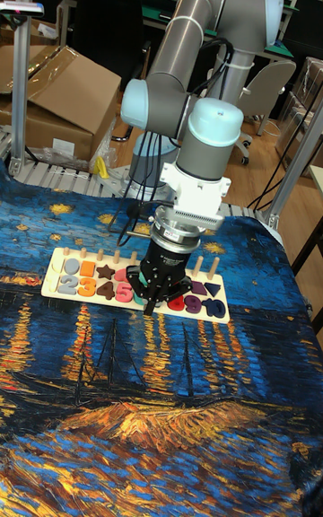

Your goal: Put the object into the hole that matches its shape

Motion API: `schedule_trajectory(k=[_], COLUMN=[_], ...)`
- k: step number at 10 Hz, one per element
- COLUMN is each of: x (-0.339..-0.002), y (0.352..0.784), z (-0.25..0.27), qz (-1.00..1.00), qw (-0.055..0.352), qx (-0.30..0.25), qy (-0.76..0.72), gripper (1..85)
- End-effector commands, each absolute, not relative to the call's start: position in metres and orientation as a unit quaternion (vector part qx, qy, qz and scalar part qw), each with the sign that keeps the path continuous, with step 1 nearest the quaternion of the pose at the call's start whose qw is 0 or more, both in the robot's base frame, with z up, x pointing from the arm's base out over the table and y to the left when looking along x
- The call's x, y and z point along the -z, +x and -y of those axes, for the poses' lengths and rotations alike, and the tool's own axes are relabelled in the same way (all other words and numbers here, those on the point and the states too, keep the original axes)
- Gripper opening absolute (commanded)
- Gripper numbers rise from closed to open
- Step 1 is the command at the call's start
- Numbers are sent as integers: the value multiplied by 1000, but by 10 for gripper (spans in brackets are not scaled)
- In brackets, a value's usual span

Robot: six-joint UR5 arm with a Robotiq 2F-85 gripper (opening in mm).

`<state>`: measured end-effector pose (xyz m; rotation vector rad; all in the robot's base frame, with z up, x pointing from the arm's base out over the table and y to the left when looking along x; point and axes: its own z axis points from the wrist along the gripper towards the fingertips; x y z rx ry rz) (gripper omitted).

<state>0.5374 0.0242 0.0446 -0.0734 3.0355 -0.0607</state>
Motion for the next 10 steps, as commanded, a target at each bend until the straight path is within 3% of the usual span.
schedule_trajectory(k=[1, 10], x=[-45, -46], y=[535, 521], z=[-29, -35], qz=[-999, -1000], qw=[46, 27], qx=[8, -6], qy=[-26, -6], gripper=[17, 17])
